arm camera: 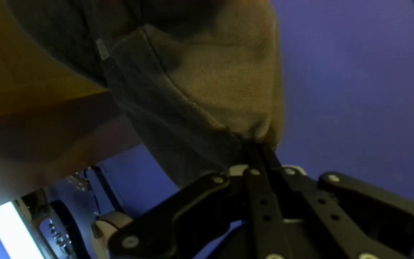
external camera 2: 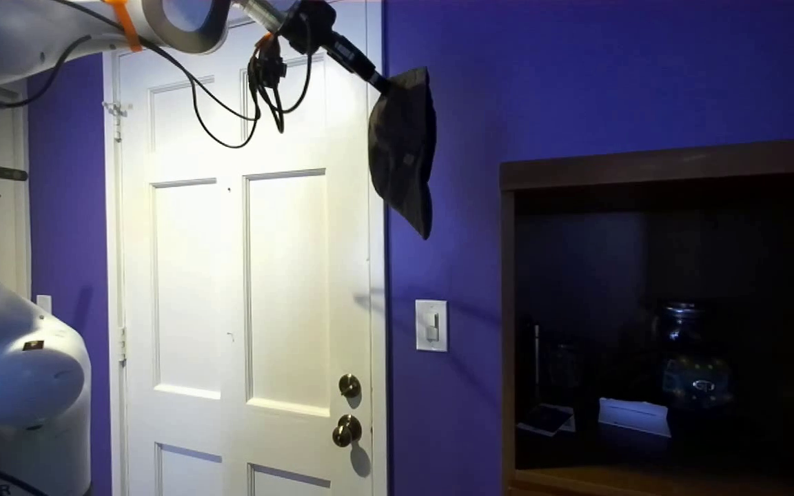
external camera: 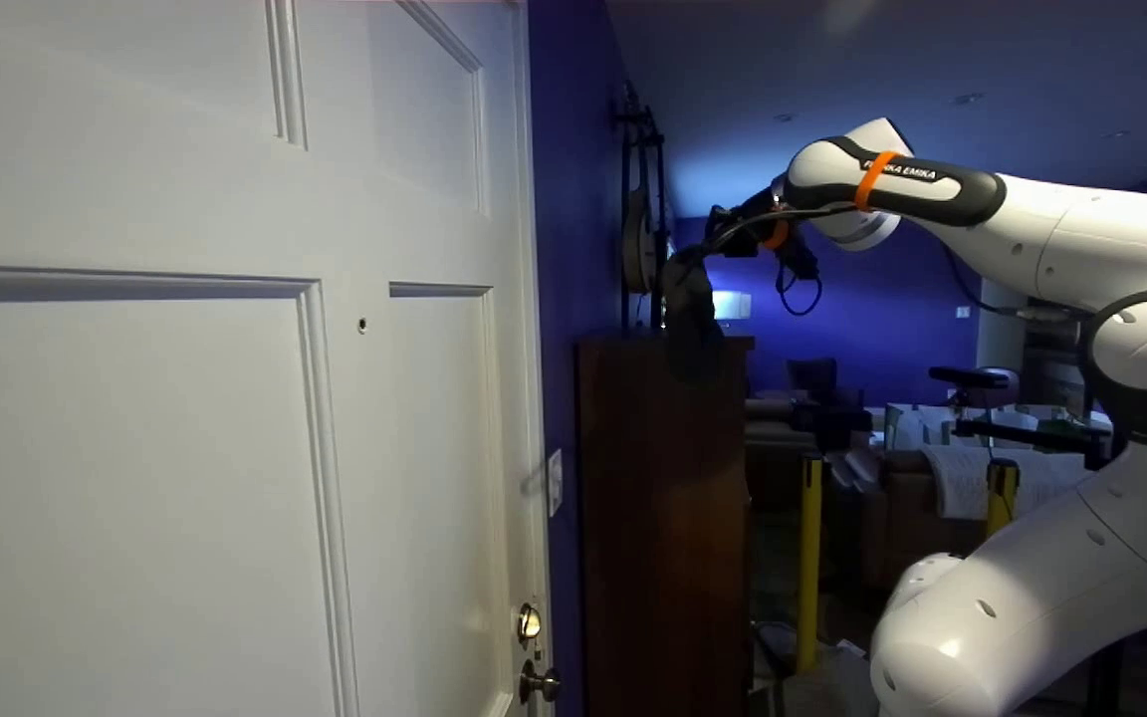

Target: Remove the cap from the door coat hanging hook and put it on top of the cabinet

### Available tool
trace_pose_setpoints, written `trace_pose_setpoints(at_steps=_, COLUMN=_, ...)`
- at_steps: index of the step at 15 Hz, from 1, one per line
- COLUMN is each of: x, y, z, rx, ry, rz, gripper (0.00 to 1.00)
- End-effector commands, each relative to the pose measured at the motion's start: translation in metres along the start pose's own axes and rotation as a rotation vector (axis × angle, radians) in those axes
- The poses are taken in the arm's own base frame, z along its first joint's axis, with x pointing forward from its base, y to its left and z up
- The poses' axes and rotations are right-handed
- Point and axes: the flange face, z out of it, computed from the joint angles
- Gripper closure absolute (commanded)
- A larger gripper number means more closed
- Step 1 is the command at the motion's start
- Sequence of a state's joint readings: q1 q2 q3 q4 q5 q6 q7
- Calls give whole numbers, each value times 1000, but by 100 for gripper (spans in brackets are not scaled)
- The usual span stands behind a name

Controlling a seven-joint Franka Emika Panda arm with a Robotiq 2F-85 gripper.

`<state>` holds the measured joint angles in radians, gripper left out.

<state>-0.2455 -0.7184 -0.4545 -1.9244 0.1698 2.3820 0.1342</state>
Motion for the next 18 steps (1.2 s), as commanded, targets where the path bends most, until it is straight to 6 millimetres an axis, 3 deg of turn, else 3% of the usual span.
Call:
trace_pose_setpoints(at_steps=1, x=54, y=4, z=-1, rx=18, ry=98, rz=51, gripper=99)
trace_pose_setpoints(at_steps=6, x=106, y=38, z=-9, rx=27, ry=182, rz=134, gripper=99)
trace_pose_setpoints(at_steps=9, x=124, y=61, z=-13, rx=27, ry=204, rz=173, gripper=99)
trace_pose_setpoints(at_steps=10, x=126, y=70, z=-10, rx=32, ry=200, rz=176, gripper=99)
trace_pose_setpoints(at_steps=11, x=114, y=67, z=-12, rx=16, ry=195, rz=178, gripper=99)
trace_pose_setpoints(at_steps=13, x=114, y=73, z=-9, rx=7, ry=193, rz=180, gripper=96)
trace_pose_setpoints(at_steps=18, x=113, y=69, z=-7, rx=11, ry=189, rz=176, gripper=99)
